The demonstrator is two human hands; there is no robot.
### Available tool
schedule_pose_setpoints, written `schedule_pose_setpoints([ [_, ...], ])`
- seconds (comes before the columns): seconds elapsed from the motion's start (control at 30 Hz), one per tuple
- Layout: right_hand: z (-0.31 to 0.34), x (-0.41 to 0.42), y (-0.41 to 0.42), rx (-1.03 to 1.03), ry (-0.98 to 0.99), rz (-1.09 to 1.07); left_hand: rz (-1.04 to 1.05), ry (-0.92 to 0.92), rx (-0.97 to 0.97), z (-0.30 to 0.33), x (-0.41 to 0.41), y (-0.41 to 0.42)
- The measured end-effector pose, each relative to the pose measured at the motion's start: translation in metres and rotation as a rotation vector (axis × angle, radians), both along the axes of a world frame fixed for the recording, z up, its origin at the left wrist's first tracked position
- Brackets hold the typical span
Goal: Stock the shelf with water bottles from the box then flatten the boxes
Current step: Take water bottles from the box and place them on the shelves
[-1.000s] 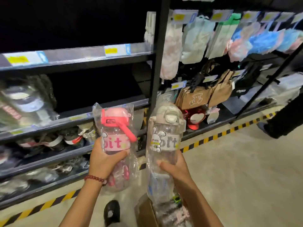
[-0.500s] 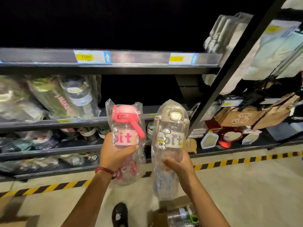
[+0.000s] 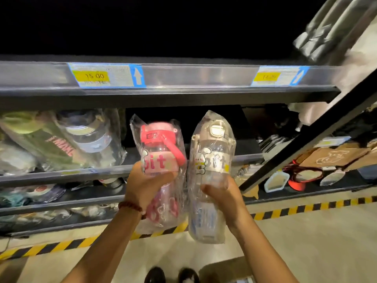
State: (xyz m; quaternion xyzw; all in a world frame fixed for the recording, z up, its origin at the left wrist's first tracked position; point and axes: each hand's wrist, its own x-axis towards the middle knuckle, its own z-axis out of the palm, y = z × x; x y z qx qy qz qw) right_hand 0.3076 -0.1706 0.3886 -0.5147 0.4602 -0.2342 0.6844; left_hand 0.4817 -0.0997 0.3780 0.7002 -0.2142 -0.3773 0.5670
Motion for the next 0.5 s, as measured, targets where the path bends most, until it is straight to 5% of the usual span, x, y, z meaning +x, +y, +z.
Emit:
schedule_pose_setpoints([
  [0.33, -0.025, 0.030, -0.084, -0.065, -0.044, 0.078, 0.003, -0.071, -0.127, -0.027, 0.034, -0.067],
  [0.5, -0.023, 0.039, -0.123, 0.034, -0.202, -0.021, 0.215, -0.068, -0.191, -0.023, 0.050, -0.091],
])
